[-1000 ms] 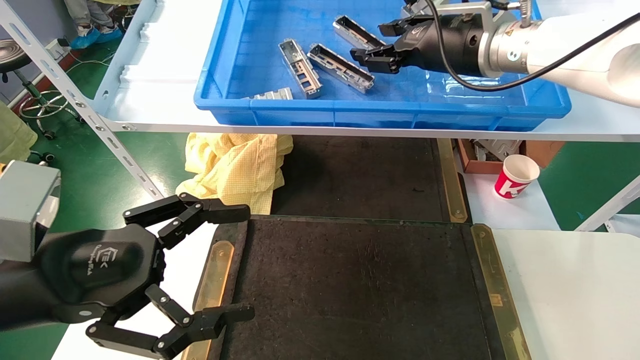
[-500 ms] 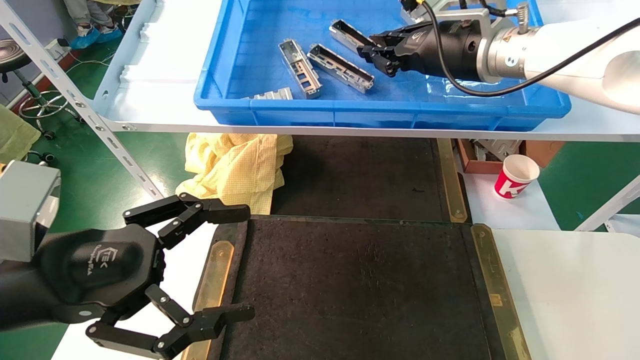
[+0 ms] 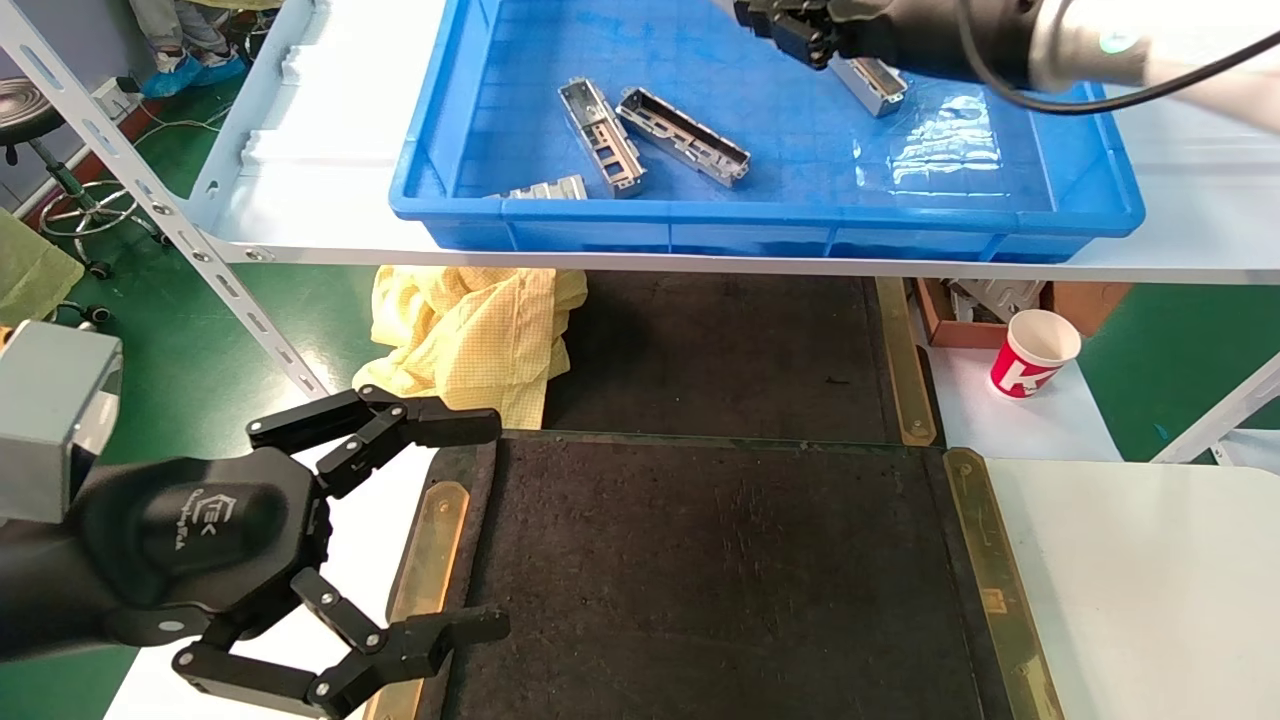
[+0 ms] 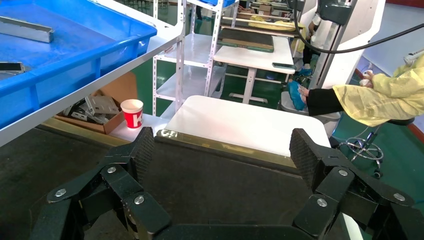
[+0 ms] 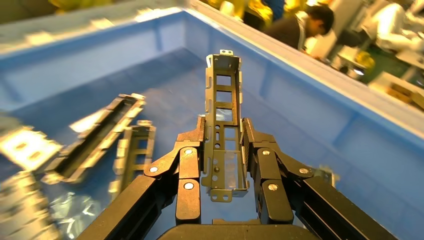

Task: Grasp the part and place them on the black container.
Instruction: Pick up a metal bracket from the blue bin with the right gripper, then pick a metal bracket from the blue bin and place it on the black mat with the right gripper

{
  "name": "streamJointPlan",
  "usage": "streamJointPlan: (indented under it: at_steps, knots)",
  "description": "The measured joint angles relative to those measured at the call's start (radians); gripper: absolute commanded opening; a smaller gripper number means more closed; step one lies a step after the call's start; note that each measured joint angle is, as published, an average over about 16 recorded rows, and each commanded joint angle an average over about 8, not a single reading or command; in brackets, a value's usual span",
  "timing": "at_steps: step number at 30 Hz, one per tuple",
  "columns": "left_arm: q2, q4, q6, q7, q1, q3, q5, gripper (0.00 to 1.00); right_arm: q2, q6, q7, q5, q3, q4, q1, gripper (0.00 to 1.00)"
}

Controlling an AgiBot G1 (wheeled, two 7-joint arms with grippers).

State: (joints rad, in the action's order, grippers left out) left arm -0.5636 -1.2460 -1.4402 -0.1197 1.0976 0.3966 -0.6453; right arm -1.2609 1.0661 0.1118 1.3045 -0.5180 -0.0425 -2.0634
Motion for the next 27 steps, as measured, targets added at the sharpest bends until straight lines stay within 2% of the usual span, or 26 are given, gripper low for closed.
streamJointPlan:
  at_steps: [10,15,20,27]
  knots:
    - [0.0,0.0,0.0,0.0,0.0,0.0,0.0,1.0,0.108,0.337,0.023,-0.013,0.003,-0.026,-0.046,0.0]
    - [0.0,0.0,0.0,0.0,0.0,0.0,0.0,1.0,0.155,0.469,0.019,-0.018,-0.014,-0.075,-0.043,0.0]
    - [0.0,0.0,0.0,0.0,0.0,0.0,0.0,1.0,0.203,0.534,-0.006,-0.049,-0.055,-0.189,-0.002,0.0]
    - [0.0,0.0,0.0,0.0,0.0,0.0,0.0,1.0,0.285,0.541,-0.079,-0.158,-0.159,-0.44,0.099,0.0]
